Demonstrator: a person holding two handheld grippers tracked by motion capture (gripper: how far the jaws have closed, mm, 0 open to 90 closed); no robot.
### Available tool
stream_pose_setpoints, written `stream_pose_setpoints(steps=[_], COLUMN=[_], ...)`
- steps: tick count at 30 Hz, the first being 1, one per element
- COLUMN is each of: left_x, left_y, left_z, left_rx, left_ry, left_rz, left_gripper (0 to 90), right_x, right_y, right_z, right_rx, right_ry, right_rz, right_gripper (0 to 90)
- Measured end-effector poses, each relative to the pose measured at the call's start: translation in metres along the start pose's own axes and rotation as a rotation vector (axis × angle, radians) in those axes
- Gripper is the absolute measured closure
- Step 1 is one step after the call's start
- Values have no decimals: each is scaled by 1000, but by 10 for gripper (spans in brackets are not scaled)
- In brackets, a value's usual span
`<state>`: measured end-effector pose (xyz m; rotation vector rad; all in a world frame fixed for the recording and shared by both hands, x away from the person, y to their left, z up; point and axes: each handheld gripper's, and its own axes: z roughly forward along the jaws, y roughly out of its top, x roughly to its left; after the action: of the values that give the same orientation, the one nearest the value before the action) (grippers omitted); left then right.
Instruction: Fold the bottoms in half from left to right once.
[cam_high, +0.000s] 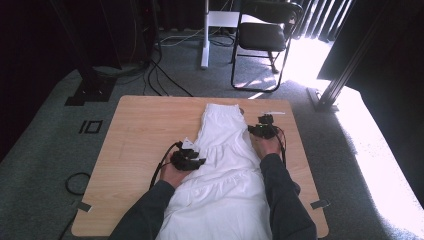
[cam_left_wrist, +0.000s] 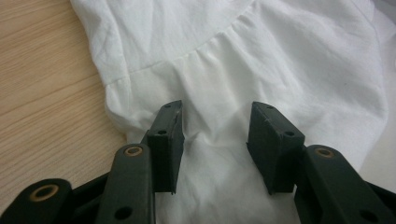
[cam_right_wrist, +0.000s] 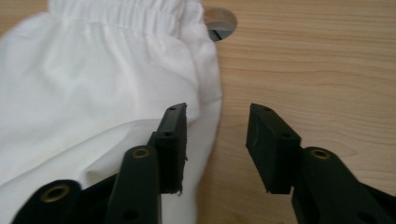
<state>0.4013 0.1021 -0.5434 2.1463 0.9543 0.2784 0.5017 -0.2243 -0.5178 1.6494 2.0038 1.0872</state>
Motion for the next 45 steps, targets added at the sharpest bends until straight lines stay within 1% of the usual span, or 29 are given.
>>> stream_pose_setpoints(steps=[1, 3, 6, 8, 9, 11, 12, 14, 15, 16, 17, 19, 20, 21, 22, 24, 25, 26, 27, 29, 30, 31, 32, 33, 35, 37, 39, 44, 45], left_x=[0, 1, 7, 11, 14, 18, 20, 20, 19, 19, 20, 21, 22, 22, 23, 22, 22, 21, 21, 21, 21, 21, 21, 21, 21, 19, 17, 3, -1], left_y=[1, 2, 9, 16, 21, 31, 35, 41, 43, 43, 42, 38, 37, 36, 35, 35, 35, 35, 35, 34, 34, 34, 34, 34, 33, 31, 28, 17, 15], left_z=[-1, -3, -10, -14, -14, -11, -7, 4, 9, 15, 20, 27, 28, 28, 28, 28, 28, 28, 29, 30, 31, 31, 31, 31, 32, 32, 31, 24, 22], left_rx=[-3, -14, -43, -63, -69, -84, -76, -43, -24, -9, 10, 26, 22, 11, 4, 13, 12, 13, 16, 16, 13, 12, 13, 11, 9, 1, -13, -22, -16], left_ry=[-1, -5, -4, 13, 26, 21, 21, 27, 34, 38, 36, 32, 27, 22, 18, 24, 28, 30, 30, 31, 32, 33, 33, 32, 33, 40, 47, 39, 35], left_rz=[0, -6, -21, -25, -28, -59, -60, -49, -40, -40, -41, -53, -60, -76, -84, -68, -65, -64, -63, -58, -57, -52, -52, -56, -50, -43, -34, -21, -6], left_gripper=[560, 557, 556, 555, 554, 555, 555, 556, 557, 560, 567, 567, 564, 562, 562, 560, 558, 558, 556, 553, 553, 553, 553, 553, 555, 558, 558, 559, 559], right_x=[1, 6, 16, 21, 23, 26, 27, 28, 29, 29, 27, 23, 22, 21, 21, 19, 19, 17, 15, 17, 19, 22, 25, 28, 31, 30, 30, 30, 31], right_y=[-1, -5, -13, -18, -21, -25, -27, -30, -31, -32, -33, -37, -39, -41, -42, -42, -42, -41, -39, -34, -32, -31, -30, -30, -33, -40, -47, -63, -66], right_z=[-3, -9, -18, -17, -15, -8, -5, 0, 2, 1, 0, 0, 1, 0, -2, -3, -4, -6, -10, -18, -20, -20, -19, -16, -6, 1, 0, -14, -17], right_rx=[-18, -50, -75, -40, -17, 27, 49, 90, 104, 111, 109, 129, 148, 139, 138, 148, 151, 133, 100, 27, -4, -15, -8, 14, 73, 119, 106, 85, 85], right_ry=[28, 55, 115, 134, 130, 122, 105, 71, 19, -49, -92, -138, -144, -142, -143, -145, -158, -158, -138, -63, -27, 6, 22, 10, -34, -62, -76, -76, -78], right_rz=[18, 17, -24, -71, -95, -139, -154, -184, -207, -221, -222, -222, -237, -249, -249, -246, -236, -214, -188, -141, -133, -136, -152, -173, -206, -187, -171, -144, -145], right_gripper=[537, 515, 484, 476, 476, 505, 562, 764, 844, 888, 900, 900, 892, 881, 877, 849, 798, 729, 681, 586, 550, 524, 523, 536, 647, 779, 830, 832, 832])
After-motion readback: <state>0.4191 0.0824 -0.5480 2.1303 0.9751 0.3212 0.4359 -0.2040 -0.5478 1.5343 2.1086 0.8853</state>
